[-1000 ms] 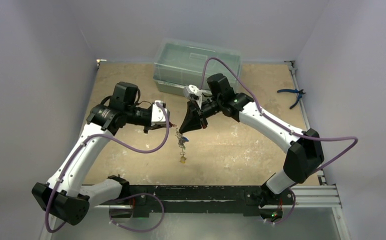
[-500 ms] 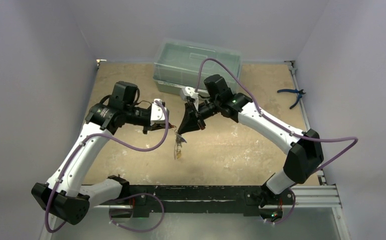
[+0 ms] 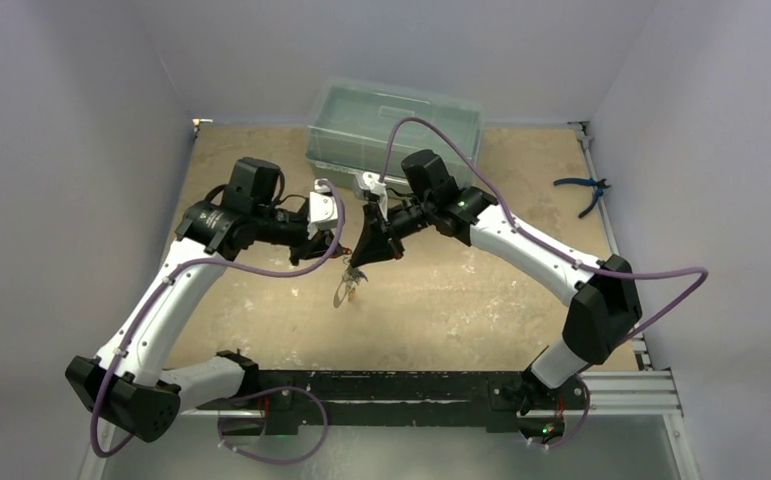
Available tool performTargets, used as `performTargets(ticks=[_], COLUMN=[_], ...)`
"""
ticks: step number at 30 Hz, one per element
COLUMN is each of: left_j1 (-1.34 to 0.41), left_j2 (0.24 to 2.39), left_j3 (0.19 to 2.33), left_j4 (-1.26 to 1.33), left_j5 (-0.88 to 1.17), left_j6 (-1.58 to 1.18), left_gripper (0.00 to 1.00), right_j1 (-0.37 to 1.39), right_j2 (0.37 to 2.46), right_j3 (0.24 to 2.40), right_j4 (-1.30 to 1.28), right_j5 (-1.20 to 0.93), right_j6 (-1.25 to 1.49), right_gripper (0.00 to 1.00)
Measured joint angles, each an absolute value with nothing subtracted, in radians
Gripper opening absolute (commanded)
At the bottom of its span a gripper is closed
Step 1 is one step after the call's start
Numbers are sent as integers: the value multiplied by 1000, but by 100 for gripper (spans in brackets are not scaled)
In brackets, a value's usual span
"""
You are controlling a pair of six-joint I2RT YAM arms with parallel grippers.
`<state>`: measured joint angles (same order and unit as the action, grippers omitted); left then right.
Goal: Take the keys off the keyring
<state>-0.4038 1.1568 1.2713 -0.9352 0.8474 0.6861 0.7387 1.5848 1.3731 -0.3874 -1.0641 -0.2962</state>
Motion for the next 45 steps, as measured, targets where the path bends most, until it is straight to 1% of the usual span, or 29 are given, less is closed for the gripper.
performTargets(ticks=[13, 18, 22, 25, 28, 32, 35, 37, 39, 40, 43, 45], left_j1=[-429, -433, -434, -433, -434, -433, -433, -433, -433, -433, -423, -414], left_j2=[1201, 1267, 1281, 1280, 1279, 1271, 1264, 1264, 1263, 1262, 1256, 1246], left_j3=[1287, 1311, 1311, 1311, 1311, 1311, 1313, 1319, 1323, 1323, 1323, 1323], left_j4=[-928, -930, -930, -923, -915, -898, -899, -902, -905, -907, -905, -898], left_j5=[733, 713, 715, 726, 749, 779, 791, 799, 797, 794, 773, 766], left_j6=[447, 317, 244, 199, 157, 133, 134, 142, 154, 164, 198, 217], left_gripper=[0, 0, 0, 0, 0, 0, 0, 0, 0, 0, 0, 0], right_j1=[718, 697, 683, 670, 661, 652, 649, 649, 649, 649, 656, 660], right_j2=[1610, 1609, 1609, 1609, 1612, 1657, 1679, 1679, 1658, 1645, 1598, 1581], right_j3=[1283, 1214, 1148, 1079, 1003, 970, 960, 959, 963, 971, 1062, 1113], right_j4=[-163, -18, 130, 334, 602, 930, 1054, 1065, 983, 913, 525, 361], right_j5=[-1129, -1151, -1175, -1206, -1229, -1268, -1279, -1279, -1272, -1266, -1229, -1203], right_j6=[-83, 47, 178, 342, 561, 828, 936, 948, 884, 825, 529, 396], right_gripper=[0, 0, 0, 0, 0, 0, 0, 0, 0, 0, 0, 0])
